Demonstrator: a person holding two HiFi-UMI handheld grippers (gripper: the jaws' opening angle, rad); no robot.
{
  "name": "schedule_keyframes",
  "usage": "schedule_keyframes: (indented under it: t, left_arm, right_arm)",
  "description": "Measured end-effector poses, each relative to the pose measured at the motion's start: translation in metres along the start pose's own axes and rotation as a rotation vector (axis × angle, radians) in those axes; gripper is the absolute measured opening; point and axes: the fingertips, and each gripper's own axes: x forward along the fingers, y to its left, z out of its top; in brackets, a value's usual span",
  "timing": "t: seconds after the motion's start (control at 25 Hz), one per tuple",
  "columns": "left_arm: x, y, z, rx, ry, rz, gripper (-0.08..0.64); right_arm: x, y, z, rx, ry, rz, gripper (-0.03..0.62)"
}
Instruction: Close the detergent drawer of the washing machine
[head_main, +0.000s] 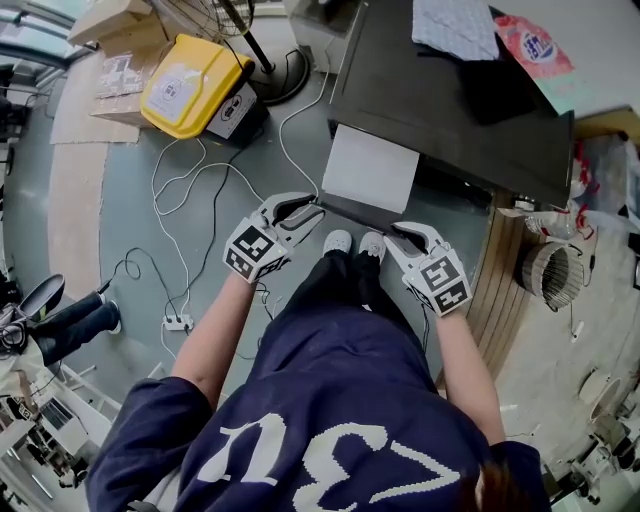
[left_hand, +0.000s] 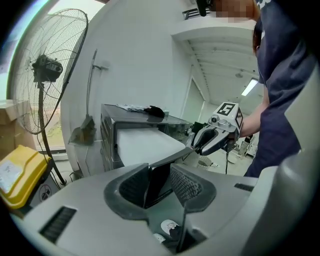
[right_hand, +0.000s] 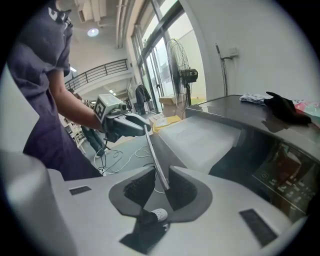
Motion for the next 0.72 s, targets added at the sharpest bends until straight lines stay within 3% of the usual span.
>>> schedule_keyframes:
  t: [0.72]
  left_arm:
    - [0.028,0.033,0.030,-0.007,-0.048,0.091,0.143]
  right_arm:
    - [0.005,-0.051,0.025,0.011,-0.029,-0.103,0.117]
